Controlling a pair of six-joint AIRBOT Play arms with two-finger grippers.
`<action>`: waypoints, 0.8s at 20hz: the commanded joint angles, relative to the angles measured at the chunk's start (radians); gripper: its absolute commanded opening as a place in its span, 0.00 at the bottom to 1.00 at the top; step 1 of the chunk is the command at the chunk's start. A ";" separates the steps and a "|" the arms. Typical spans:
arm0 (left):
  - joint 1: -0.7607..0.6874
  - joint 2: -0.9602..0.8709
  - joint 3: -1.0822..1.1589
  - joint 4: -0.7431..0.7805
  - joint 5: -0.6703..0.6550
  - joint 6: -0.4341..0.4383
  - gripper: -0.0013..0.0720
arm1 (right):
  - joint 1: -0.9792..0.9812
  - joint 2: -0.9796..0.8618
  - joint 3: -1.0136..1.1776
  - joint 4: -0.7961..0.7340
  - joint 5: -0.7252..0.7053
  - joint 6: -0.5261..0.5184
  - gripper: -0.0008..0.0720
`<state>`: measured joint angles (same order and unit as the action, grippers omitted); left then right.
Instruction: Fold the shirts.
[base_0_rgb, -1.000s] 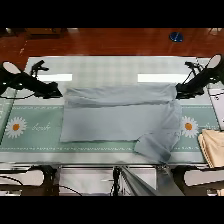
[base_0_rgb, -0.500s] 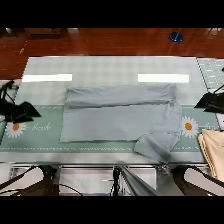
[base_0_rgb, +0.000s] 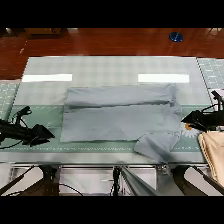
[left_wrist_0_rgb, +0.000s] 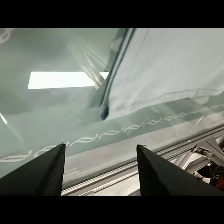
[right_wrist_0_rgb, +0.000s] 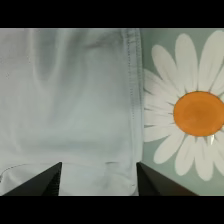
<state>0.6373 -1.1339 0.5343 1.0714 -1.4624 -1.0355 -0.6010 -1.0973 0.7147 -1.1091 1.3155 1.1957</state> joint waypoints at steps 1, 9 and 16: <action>0.004 0.003 -0.026 0.020 0.039 0.011 0.76 | -0.003 0.006 -0.023 0.033 -0.018 -0.010 0.76; -0.194 -0.051 -0.026 -0.019 0.198 -0.056 0.76 | -0.003 0.006 -0.023 0.031 -0.013 -0.013 0.75; -0.407 -0.214 -0.026 -0.044 0.356 -0.206 0.35 | -0.003 0.013 -0.023 0.041 0.005 -0.012 0.75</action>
<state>0.2955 -1.2945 0.5083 1.0267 -1.3273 -1.1507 -0.6041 -1.0901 0.6922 -1.0760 1.3125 1.1831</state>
